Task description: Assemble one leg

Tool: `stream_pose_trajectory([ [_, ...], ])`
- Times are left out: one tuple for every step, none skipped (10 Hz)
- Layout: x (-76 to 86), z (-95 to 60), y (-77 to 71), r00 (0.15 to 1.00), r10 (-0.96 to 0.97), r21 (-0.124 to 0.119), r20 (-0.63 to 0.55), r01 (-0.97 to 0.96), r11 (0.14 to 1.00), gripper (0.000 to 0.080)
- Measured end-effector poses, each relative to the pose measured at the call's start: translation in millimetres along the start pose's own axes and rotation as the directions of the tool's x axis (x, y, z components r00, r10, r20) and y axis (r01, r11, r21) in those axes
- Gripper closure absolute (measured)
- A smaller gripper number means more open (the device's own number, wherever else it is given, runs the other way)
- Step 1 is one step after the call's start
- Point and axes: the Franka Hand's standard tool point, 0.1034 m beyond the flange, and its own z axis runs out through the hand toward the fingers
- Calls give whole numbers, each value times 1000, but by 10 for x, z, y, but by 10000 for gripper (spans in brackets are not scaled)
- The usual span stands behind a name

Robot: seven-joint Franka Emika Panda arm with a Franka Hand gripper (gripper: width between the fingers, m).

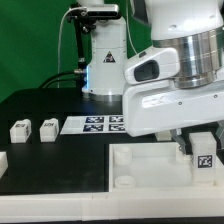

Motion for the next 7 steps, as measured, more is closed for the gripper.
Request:
stream_pose_trajectory([
  [-12,-3,1,993,113,10,-20,-113,994,500],
  [-23,3,-2,959,282,23,-38,-281,959,501],
  [-25,8,-4,905,422,42,-51,-420,906,500],
  [-30,13,-6,805,592,69,-32,-589,805,499],
  [-28,12,4,690,724,84,-4,-721,688,499],
  [-21,12,8,597,801,83,27,-800,594,499],
  [-23,18,4,469,881,85,58,-882,464,499],
])
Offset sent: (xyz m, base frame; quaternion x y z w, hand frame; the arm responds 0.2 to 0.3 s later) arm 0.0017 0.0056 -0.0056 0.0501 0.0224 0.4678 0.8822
